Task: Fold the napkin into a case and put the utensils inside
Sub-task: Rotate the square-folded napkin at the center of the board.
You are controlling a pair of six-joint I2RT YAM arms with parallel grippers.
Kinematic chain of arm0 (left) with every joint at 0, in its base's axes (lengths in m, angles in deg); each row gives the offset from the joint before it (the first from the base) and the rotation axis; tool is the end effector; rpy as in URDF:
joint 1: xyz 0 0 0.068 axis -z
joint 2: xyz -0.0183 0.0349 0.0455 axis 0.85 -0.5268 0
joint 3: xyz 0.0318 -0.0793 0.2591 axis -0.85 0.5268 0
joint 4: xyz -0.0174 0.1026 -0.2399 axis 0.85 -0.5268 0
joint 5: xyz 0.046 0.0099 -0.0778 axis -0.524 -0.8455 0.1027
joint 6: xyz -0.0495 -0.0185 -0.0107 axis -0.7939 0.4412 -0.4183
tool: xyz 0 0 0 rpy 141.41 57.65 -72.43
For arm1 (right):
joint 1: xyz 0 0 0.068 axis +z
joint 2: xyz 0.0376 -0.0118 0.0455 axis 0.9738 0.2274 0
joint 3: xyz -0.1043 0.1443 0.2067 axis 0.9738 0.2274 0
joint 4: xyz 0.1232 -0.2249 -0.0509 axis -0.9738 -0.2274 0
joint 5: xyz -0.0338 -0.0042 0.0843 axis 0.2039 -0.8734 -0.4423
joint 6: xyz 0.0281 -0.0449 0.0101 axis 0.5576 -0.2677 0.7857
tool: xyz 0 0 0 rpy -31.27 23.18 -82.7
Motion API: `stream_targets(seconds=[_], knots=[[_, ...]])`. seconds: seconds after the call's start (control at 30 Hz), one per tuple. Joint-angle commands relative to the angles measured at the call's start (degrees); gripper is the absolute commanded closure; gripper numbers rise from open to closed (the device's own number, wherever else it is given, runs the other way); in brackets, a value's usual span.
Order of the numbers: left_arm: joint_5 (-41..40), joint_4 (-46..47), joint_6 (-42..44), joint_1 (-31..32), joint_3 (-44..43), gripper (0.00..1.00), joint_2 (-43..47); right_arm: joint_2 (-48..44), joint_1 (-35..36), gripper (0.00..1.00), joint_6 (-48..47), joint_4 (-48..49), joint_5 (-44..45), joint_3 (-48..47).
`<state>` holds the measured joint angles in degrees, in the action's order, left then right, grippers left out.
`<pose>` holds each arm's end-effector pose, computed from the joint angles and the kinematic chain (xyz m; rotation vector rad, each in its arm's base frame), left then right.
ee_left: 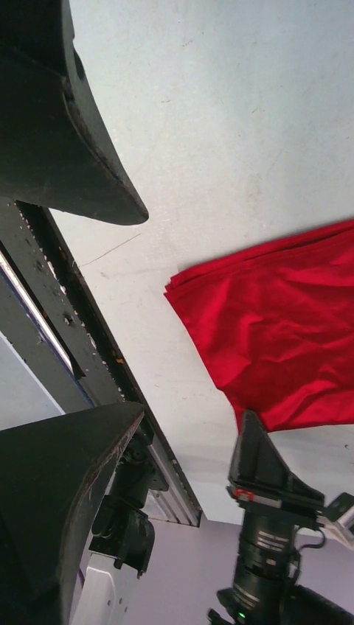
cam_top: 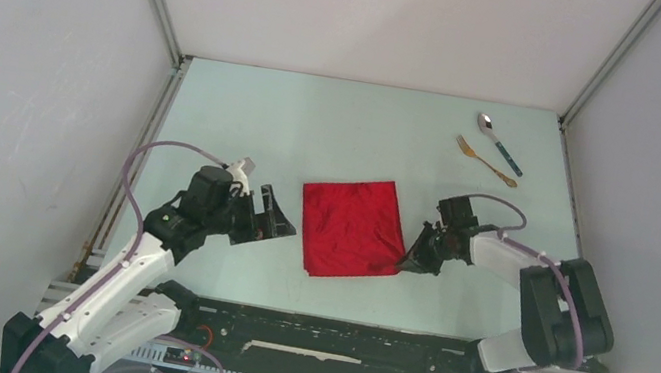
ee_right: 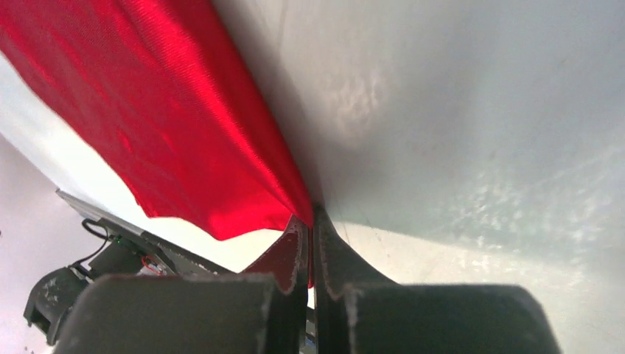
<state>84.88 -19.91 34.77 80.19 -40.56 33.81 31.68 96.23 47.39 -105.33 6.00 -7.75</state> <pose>0.1499 -0.0733 0.2399 -0.1952 2.4242 -0.9260 0.2202 0.0922 0.1317 0.4201 2.8338 0.8123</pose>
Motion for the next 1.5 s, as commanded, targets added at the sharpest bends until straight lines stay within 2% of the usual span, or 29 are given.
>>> stream_targets(seconds=[0.0, 0.17, 0.3, 0.37, 0.5, 0.63, 0.83, 0.97, 1.0, 1.03, 1.13, 1.17, 1.27, 1.37, 1.47], knots=[[0.9, 1.3, -0.2, 0.5, -3.0, 0.03, -0.4, 7.5, -3.0, 1.0, -7.2, -10.2, 5.0, -11.7], [0.5, 0.9, 0.0, 0.6, -3.3, 0.03, -0.4, 19.3, -6.4, 1.0, -16.5, -23.5, 14.3, -29.8], [-0.4, 0.3, 0.2, 0.7, -3.5, 0.03, -0.7, 32.9, -8.2, 1.0, -30.3, -33.9, 18.7, -47.2], [-0.8, 0.4, 0.3, 0.7, -3.7, 0.03, -1.4, 38.9, -7.8, 1.0, -36.7, -36.1, 21.2, -57.0], [-2.8, 0.7, 0.0, 0.7, -5.4, 0.03, -4.1, 47.0, -7.5, 1.0, -44.3, -35.8, 27.1, -71.2], [-3.9, 3.6, -1.2, 0.7, -7.6, 0.03, -9.0, 52.9, -7.0, 1.0, -50.0, -33.4, 22.7, -84.3], [-1.4, 11.0, -4.3, 0.7, -11.0, 0.02, -21.4, 55.0, -1.7, 1.0, -61.6, -23.6, 14.3, -88.9], [0.3, 14.7, -5.9, 0.6, -14.7, 0.04, -30.2, 59.5, 0.0, 0.99, -64.7, -23.8, 18.3, -98.5], [0.0, 14.8, -5.8, 0.6, -15.8, 0.04, -32.0, 60.7, -0.2, 0.9, -64.2, -24.4, 19.9, -101.6], [-0.5, 14.9, -5.6, 0.6, -17.2, 0.04, -33.4, 61.6, -0.6, 0.77, -63.5, -24.9, 21.2, -104.0], [-3.3, 15.2, -5.0, 0.6, -20.9, 0.03, -37.3, 60.5, -2.2, 0.32, -60.0, -23.0, 28.0, -104.4], [-3.4, 15.5, -4.9, 0.6, -22.0, 0.03, -38.8, 59.6, -2.8, 0.28, -58.0, -23.2, 29.0, -104.3], [-3.2, 16.6, -5.2, 0.6, -24.6, 0.04, -43.7, 54.6, -5.1, 0.24, -49.1, -27.2, 29.8, -102.3], [-3.2, 18.9, -6.3, 0.7, -25.0, 0.07, -47.3, 48.0, -7.2, 0.27, -36.8, -31.8, 22.8, -95.8], [-4.0, 21.1, -7.6, 0.6, -24.5, 0.08, -48.8, 38.1, -9.1, 0.29, -26.8, -24.5, 8.6, -77.4]])
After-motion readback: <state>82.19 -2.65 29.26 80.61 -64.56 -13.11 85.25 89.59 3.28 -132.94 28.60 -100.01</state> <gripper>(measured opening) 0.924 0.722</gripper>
